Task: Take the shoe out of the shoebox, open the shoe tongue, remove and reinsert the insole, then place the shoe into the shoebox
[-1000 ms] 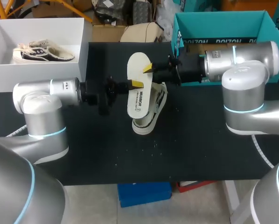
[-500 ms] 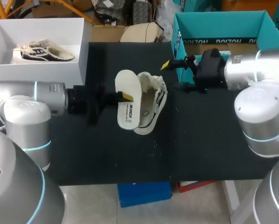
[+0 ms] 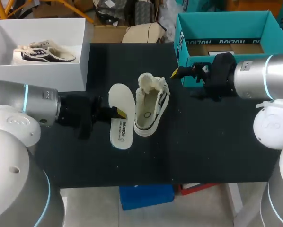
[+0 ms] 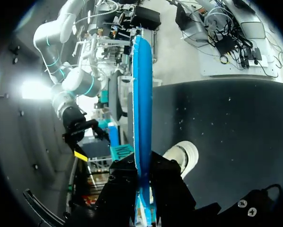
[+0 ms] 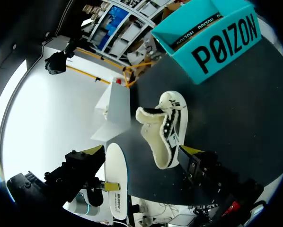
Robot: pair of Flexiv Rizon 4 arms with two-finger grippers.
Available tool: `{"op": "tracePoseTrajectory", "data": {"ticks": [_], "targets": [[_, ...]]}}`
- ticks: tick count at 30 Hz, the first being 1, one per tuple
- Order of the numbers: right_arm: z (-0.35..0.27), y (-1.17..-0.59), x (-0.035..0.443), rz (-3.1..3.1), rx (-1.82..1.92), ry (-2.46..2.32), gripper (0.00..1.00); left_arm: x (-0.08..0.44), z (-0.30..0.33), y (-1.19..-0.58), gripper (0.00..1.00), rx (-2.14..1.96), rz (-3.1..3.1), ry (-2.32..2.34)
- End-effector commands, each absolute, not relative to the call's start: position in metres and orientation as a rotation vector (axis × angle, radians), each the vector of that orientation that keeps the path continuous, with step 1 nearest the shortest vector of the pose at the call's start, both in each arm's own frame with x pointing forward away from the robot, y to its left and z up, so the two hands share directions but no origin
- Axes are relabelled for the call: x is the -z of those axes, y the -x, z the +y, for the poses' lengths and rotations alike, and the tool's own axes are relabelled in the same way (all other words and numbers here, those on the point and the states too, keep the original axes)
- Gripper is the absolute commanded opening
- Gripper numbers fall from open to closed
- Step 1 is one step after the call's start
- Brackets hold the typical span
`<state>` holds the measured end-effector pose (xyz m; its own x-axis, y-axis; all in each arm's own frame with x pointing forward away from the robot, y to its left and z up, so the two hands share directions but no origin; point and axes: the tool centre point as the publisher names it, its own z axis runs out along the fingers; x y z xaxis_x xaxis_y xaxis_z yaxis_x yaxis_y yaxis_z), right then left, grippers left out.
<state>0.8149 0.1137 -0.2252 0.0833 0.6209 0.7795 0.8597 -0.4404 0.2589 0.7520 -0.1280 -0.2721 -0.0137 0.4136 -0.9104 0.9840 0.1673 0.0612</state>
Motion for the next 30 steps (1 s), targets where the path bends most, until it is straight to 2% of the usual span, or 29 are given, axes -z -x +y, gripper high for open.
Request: {"op": "tracePoseTrajectory", "data": {"ticks": [1, 5, 9, 15, 19, 30], "targets": [[0.114, -0.816, 0.223, -1.498, 1.251, 2.131, 1.00, 0.270, -0.129, -0.752, 0.00, 0.799, 1.608, -1.412], [0.117, -0.813, 0.225, -1.638, 1.224, 2.153, 1.00, 0.270, -0.129, -0.752, 0.00, 0.799, 1.608, -1.412], [0.111, -0.802, 0.233, -1.843, 1.269, 2.155, 1.00, 0.269, -0.132, -0.743, 0.00, 1.091, 1.478, -1.453], [0.099, -0.783, 0.244, -1.972, 1.383, 2.134, 1.00, 0.271, -0.134, -0.736, 0.00, 1.318, 1.394, -1.469], [0.094, -0.770, 0.244, -2.090, 1.498, 2.086, 1.00, 0.275, -0.135, -0.733, 0.00, 1.368, 1.393, -1.500], [0.092, -0.763, 0.244, -2.130, 1.510, 2.106, 1.00, 0.273, -0.135, -0.731, 0.00, 1.390, 1.412, -1.510]]}}
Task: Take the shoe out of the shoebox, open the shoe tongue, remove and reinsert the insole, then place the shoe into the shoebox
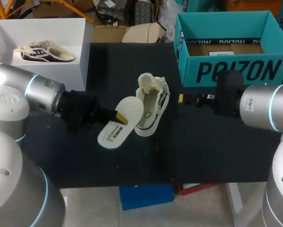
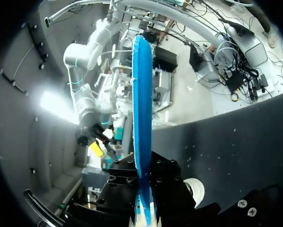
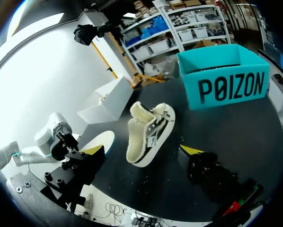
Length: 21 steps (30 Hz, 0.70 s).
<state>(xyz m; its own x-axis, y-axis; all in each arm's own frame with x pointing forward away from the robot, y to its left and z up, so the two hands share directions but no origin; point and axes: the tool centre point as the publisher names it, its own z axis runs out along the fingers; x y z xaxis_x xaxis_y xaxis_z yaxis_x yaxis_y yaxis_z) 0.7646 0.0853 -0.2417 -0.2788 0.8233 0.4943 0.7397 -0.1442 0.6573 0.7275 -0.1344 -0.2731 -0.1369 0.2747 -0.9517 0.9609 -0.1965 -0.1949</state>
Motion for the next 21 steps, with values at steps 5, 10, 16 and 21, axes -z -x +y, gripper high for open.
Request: {"op": "tracePoseTrajectory", "data": {"ticks": [5, 10, 16, 21], "targets": [[0.092, -0.762, 0.244, 1.872, -1.320, -1.782, 1.00, 0.273, -0.135, -0.731, 0.00, 1.390, 1.412, -1.510], [0.088, -0.749, 0.248, 1.944, -1.281, -1.518, 1.00, 0.279, -0.135, -0.727, 0.00, 1.424, 1.437, -1.545], [0.078, -0.737, 0.255, 1.948, -1.279, -1.440, 1.00, 0.287, -0.137, -0.722, 0.00, 1.468, 1.463, -1.587], [0.076, -0.731, 0.257, 1.978, -1.294, -1.396, 1.00, 0.292, -0.138, -0.717, 0.00, 1.501, 1.488, -1.605]]}}
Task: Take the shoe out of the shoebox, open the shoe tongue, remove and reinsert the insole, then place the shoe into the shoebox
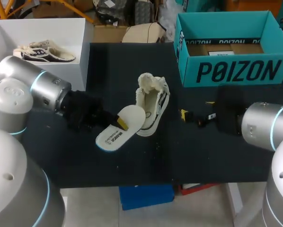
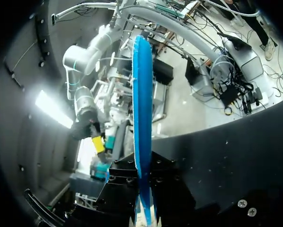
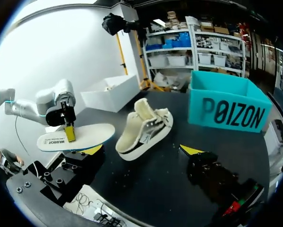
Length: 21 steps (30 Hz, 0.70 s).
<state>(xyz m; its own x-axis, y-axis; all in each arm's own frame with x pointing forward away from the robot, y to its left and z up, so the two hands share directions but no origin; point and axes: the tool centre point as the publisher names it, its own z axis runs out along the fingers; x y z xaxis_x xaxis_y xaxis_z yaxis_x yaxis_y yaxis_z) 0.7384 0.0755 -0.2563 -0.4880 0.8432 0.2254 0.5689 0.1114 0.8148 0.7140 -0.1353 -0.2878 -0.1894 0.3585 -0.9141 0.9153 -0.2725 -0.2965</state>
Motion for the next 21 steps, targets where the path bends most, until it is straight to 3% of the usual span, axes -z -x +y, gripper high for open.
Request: {"op": "tracePoseTrajectory", "data": {"ticks": [1, 21], "targets": [[0.076, -0.731, 0.257, 1.978, -1.294, -1.396, 1.00, 0.293, -0.138, -0.716, 0.00, 1.499, 1.498, -1.617], [0.076, -0.731, 0.257, 1.978, -1.294, -1.396, 1.00, 0.312, -0.141, -0.737, 0.00, 1.492, 1.598, -1.808]]}}
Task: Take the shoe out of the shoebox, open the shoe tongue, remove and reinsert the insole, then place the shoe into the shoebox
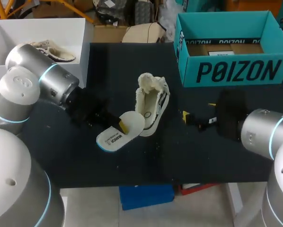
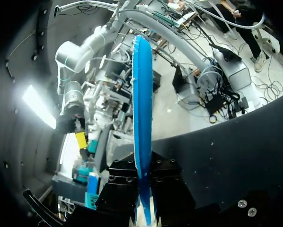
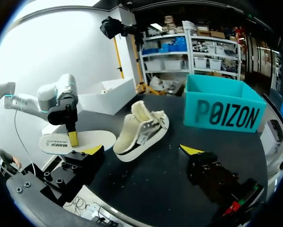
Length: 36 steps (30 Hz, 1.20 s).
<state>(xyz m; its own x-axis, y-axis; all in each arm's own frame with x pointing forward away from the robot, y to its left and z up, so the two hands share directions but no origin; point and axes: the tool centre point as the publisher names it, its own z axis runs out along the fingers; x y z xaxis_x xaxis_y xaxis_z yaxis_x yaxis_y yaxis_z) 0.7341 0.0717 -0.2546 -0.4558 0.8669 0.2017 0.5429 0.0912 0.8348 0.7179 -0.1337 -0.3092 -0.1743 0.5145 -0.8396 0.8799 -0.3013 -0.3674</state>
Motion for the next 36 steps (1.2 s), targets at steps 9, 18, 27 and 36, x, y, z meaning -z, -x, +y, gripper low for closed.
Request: {"op": "tracePoseTrajectory", "data": {"ticks": [9, 18, 27, 36], "targets": [[0.076, -0.731, 0.257, 1.978, -1.294, -1.396, 1.00, 0.322, -0.157, -0.770, 0.00, 1.481, 1.607, -1.898], [0.076, -0.731, 0.257, 1.978, -1.294, -1.396, 1.00, 0.338, -0.171, -0.793, 0.00, 1.490, 1.634, -1.976], [0.076, -0.731, 0.257, 1.978, -1.294, -1.396, 1.00, 0.351, -0.185, -0.815, 0.00, 1.486, 1.644, -2.001], [0.076, -0.731, 0.257, 1.978, -1.294, -1.396, 1.00, 0.362, -0.203, -0.834, 0.00, 1.400, 1.689, -1.986]]}}
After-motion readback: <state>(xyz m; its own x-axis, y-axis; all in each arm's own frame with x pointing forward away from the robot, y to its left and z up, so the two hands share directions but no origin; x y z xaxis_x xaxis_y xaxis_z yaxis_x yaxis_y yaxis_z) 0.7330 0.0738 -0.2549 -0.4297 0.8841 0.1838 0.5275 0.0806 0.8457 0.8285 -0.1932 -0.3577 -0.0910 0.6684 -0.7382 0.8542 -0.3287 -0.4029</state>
